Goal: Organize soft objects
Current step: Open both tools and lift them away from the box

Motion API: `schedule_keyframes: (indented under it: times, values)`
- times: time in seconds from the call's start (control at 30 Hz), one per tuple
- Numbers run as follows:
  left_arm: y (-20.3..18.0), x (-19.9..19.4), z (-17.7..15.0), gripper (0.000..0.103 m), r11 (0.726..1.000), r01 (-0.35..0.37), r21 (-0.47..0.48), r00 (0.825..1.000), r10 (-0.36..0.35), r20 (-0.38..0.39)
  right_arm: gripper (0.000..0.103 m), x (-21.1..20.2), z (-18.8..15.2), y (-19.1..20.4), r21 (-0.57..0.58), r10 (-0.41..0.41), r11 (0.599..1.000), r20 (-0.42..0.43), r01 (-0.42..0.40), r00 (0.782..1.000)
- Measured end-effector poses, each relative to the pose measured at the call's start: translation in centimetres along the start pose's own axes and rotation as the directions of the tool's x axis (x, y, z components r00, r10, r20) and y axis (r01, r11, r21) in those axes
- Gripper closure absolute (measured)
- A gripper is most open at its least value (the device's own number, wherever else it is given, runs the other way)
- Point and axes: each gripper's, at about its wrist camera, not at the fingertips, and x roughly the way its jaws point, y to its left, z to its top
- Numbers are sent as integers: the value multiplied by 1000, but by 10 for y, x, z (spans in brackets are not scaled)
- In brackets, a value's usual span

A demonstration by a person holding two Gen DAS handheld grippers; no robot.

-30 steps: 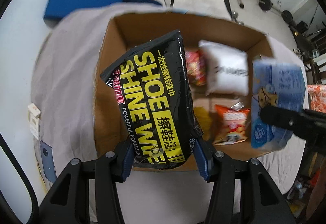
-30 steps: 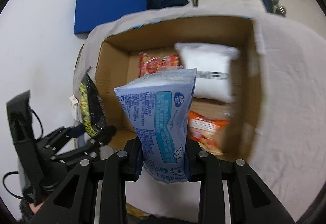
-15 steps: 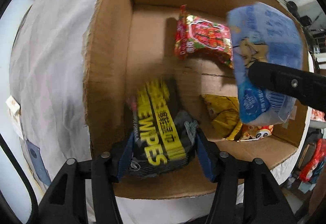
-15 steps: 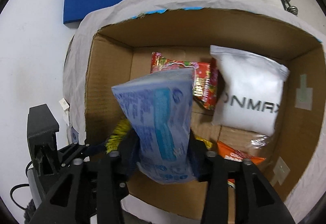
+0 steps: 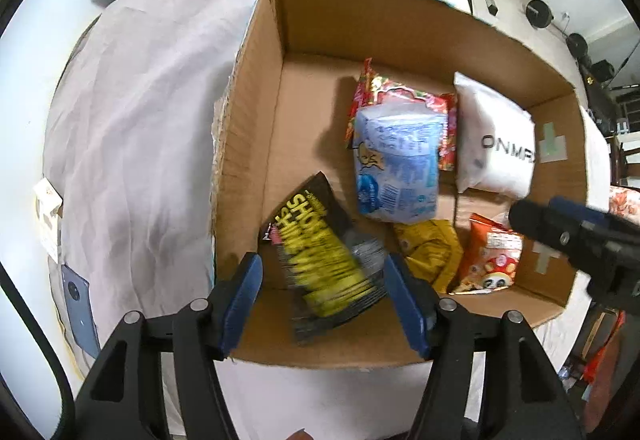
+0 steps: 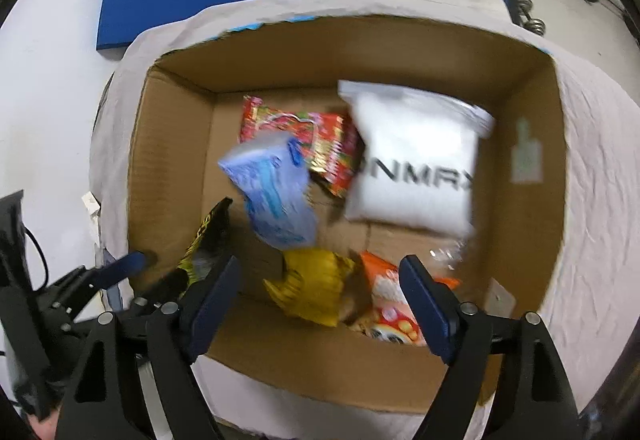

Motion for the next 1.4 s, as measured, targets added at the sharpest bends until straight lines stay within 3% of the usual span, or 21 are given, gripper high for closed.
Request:
schedule_keyframes:
  times: [0.13, 0.2, 0.27, 0.43, 0.67, 0.93, 1.4]
  values:
    - [0, -16, 2, 42, 1000, 0, -3, 1000, 0, 26, 19, -4, -17, -14, 26, -18, 999, -3, 18, 1000]
    - [11, -20, 7, 40, 1000, -6, -5, 999, 6, 44, 12, -9, -23, -19, 28, -55, 998, 11, 55, 998]
    - [12, -26, 4, 31, 1000, -13, -7, 997, 14, 71, 0, -13, -31, -26, 44, -88, 995, 28, 87, 996]
    - [-2, -43, -3, 8, 996, -89, 23, 986, 84, 146, 0, -25, -48, -36, 59, -169, 984, 50, 166, 984]
    - [-19, -67, -19, 8, 992, -116, 43, 966, 102, 239, 0, -58, -69, -37, 95, -219, 973, 123, 208, 968]
    - [-25, -98, -31, 8, 993, -113, 24, 944, 100, 314, 0, -83, -88, -30, 107, -216, 974, 168, 200, 962]
    - [-26, -123, -42, 8, 996, -91, 14, 927, 79, 366, 0, -109, -107, -27, 119, -231, 971, 221, 209, 948]
